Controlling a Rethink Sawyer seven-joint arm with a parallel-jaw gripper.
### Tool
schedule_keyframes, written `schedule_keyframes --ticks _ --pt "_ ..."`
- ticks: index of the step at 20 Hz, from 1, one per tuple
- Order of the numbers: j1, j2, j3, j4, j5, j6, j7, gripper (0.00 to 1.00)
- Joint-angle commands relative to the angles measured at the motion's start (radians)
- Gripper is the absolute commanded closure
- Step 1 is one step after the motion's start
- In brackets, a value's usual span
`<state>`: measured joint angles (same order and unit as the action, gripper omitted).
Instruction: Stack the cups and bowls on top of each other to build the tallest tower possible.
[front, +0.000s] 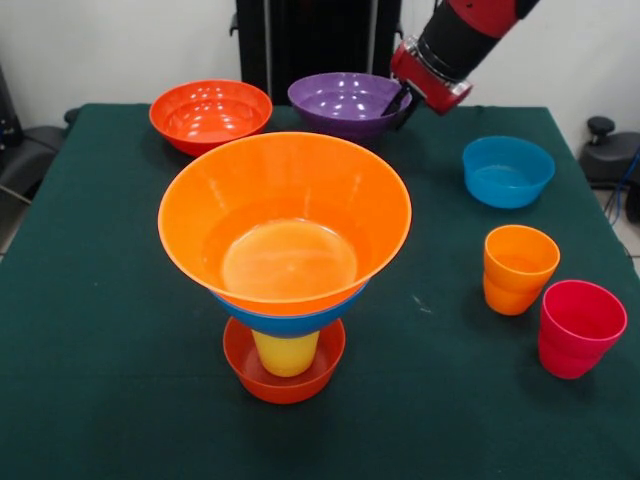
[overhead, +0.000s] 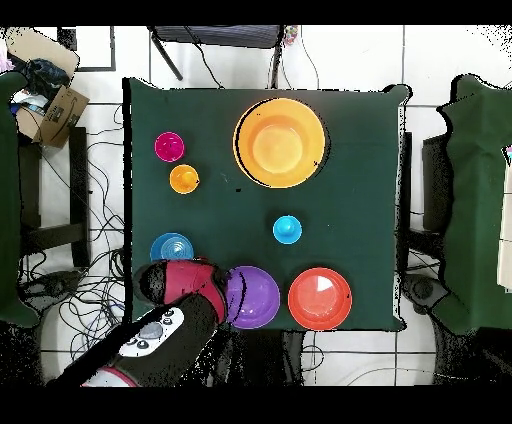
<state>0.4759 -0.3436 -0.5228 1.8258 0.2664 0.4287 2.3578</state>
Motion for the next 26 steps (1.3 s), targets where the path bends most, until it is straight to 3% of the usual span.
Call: schedule_keyframes --ticks 1,6,10,16,26 --pt "-0.036 -0.126 0.093 0.003 -0.024 0.201 0.059 1.00" --pt "-0.046 -0.163 0.112 0.012 -0.019 0.224 0.061 1.00" --pt "-0.041 -0.207 0.088 -0.012 -0.035 0.307 0.058 1.00" --pt "-0.025 -0.274 0.025 -0.113 -0.068 0.496 0.063 1.00" --pt "-0.073 -0.286 0.009 -0.291 -0.115 0.673 0.029 1.00"
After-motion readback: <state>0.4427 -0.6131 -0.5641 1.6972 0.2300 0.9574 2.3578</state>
